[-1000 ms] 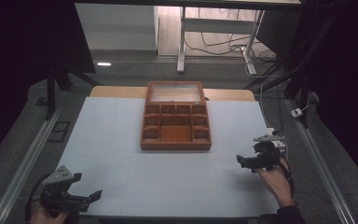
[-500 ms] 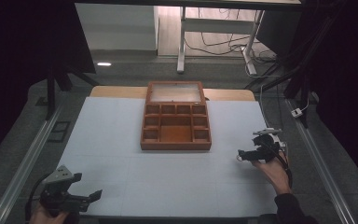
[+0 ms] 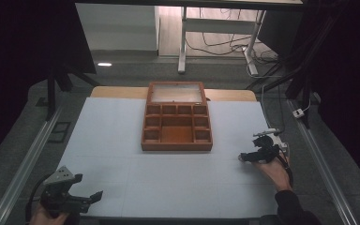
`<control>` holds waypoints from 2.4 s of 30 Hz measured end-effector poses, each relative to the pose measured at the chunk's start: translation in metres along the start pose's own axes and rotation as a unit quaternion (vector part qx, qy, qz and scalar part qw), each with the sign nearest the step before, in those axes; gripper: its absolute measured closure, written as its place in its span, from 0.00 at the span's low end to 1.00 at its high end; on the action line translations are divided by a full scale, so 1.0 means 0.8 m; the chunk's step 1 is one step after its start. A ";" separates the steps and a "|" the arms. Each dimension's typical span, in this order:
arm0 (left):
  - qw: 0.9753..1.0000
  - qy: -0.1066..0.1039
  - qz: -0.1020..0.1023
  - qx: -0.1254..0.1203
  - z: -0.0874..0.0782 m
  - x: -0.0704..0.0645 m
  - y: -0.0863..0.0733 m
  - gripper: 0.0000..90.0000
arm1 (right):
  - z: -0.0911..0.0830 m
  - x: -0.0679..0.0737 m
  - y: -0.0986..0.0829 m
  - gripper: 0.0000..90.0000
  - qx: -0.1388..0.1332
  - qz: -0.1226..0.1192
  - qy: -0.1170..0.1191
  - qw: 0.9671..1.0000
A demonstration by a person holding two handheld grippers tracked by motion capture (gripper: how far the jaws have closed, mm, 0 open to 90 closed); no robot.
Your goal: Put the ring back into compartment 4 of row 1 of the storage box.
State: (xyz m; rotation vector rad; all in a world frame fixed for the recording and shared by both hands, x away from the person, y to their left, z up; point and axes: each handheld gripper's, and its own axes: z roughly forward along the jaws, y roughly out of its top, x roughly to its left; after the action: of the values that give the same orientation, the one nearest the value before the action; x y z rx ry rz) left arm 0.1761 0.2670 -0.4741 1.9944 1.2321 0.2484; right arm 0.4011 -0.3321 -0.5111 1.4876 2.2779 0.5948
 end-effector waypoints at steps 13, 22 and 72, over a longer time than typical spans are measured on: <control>1.000 -0.001 0.003 0.002 0.000 -0.001 0.000 0.00 | -0.015 0.022 0.005 0.67 0.012 -0.041 0.029 0.999; 1.000 -0.002 0.004 0.001 0.000 -0.001 0.000 0.00 | -0.017 0.032 0.006 0.96 0.016 -0.061 0.040 0.997; 1.000 -0.005 -0.003 0.002 0.001 0.001 0.001 0.01 | -0.071 0.051 0.034 0.96 -0.110 -0.060 0.123 0.984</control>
State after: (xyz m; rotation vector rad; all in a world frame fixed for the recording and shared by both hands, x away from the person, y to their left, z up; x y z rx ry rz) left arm 0.1774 0.2671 -0.4744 1.9924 1.2327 0.2322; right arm 0.3777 -0.2936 -0.4512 1.2213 2.3678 1.0072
